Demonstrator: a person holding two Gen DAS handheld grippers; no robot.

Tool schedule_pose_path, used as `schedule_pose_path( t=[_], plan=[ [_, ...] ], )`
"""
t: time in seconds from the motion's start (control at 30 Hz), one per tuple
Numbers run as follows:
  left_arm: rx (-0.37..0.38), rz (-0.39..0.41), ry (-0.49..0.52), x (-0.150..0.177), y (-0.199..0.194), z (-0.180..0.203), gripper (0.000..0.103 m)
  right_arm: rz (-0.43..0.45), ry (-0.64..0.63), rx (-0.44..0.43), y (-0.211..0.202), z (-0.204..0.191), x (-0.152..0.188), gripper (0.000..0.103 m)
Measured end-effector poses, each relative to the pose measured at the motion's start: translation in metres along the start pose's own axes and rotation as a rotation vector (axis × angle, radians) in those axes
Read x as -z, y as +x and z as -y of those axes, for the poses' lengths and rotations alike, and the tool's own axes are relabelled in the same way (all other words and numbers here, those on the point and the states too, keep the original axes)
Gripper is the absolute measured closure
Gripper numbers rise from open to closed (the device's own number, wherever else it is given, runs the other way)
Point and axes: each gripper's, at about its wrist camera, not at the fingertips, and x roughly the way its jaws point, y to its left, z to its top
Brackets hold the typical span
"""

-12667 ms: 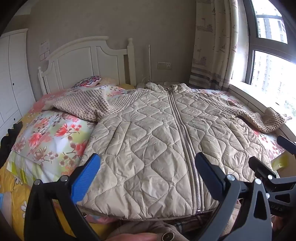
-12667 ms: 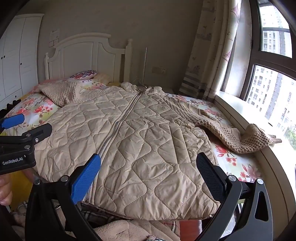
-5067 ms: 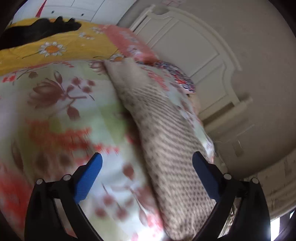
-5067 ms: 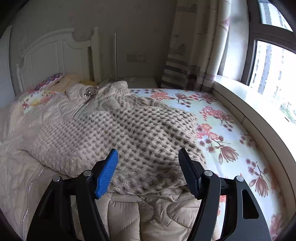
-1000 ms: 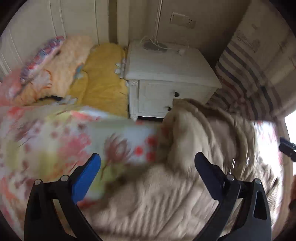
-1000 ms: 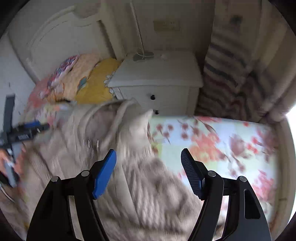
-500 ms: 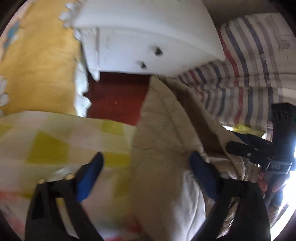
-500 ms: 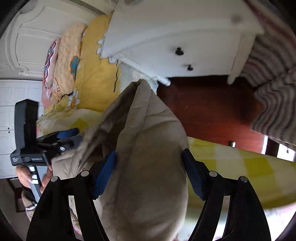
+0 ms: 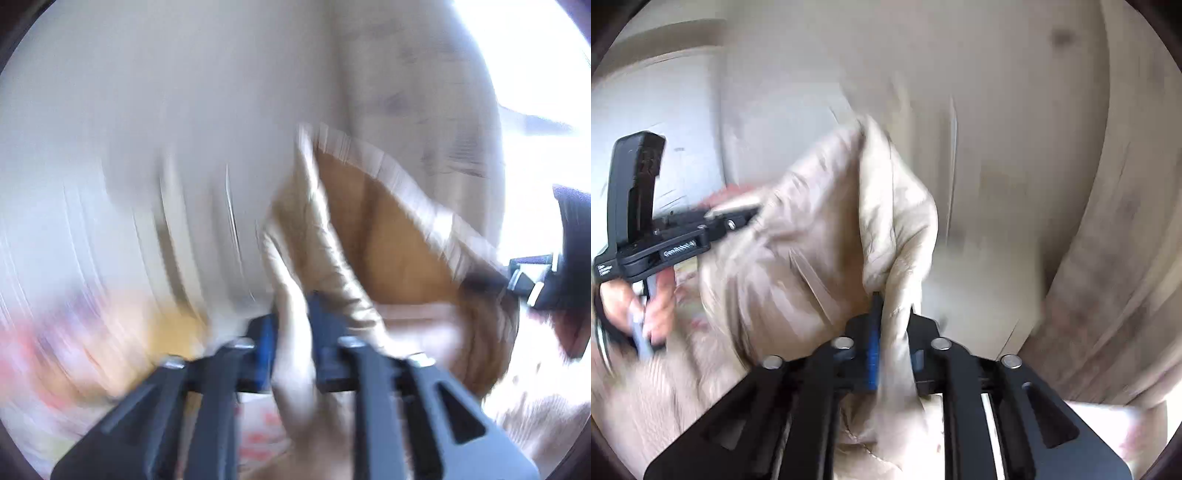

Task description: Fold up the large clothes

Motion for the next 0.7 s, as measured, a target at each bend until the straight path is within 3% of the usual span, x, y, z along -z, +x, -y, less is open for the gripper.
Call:
schedule_pose_path(
  t=[0.03, 0.07, 0.13, 0.17, 0.2, 0.3, 0.33, 0.4, 0.47, 0.5, 0.6, 0.7],
  plan=[
    [-0.048, -0.011, 0.091, 0.016, -0.037, 0.011, 0.019, -0.016, -0.020, 0.022, -0.034, -0.008, 0.018, 0.004],
    [-0.057, -0.043, 0.127, 0.036, -0.069, 0.013, 0.018, -0.033, -0.036, 0.034, -0.064, -0.015, 0.038, 0.010],
    [-0.131, -0.152, 0.087, 0.077, -0.116, -0.003, 0.018, -0.092, -0.026, 0.120, -0.119, -0.020, 0.084, 0.009],
    [-0.171, -0.213, 0.031, 0.097, -0.135, -0.019, 0.018, -0.137, 0.002, 0.162, -0.143, -0.019, 0.108, 0.011],
    [-0.225, -0.289, -0.053, 0.118, -0.155, -0.041, 0.018, -0.173, 0.032, 0.194, -0.160, -0.021, 0.124, 0.020],
    [-0.320, -0.393, -0.305, 0.148, -0.196, -0.090, 0.019, -0.235, 0.202, 0.255, -0.205, -0.020, 0.162, 0.033],
    [-0.316, -0.407, -0.410, 0.153, -0.212, -0.103, 0.019, -0.227, 0.257, 0.233, -0.218, -0.022, 0.167, 0.036],
    [-0.297, -0.388, -0.494, 0.149, -0.233, -0.112, 0.019, -0.191, 0.312, 0.145, -0.233, -0.036, 0.168, 0.041],
    [-0.254, -0.354, -0.465, 0.131, -0.245, -0.101, 0.016, -0.177, 0.317, 0.027, -0.233, -0.054, 0.164, 0.049],
    [-0.234, -0.344, -0.438, 0.117, -0.239, -0.091, 0.013, -0.194, 0.290, -0.024, -0.227, -0.068, 0.162, 0.059],
    [-0.165, -0.324, -0.279, 0.081, -0.228, -0.053, 0.009, -0.242, 0.195, -0.154, -0.196, -0.105, 0.149, 0.076],
    [-0.137, -0.312, -0.123, 0.048, -0.197, -0.011, 0.008, -0.261, 0.138, -0.288, -0.168, -0.141, 0.134, 0.082]
  ],
)
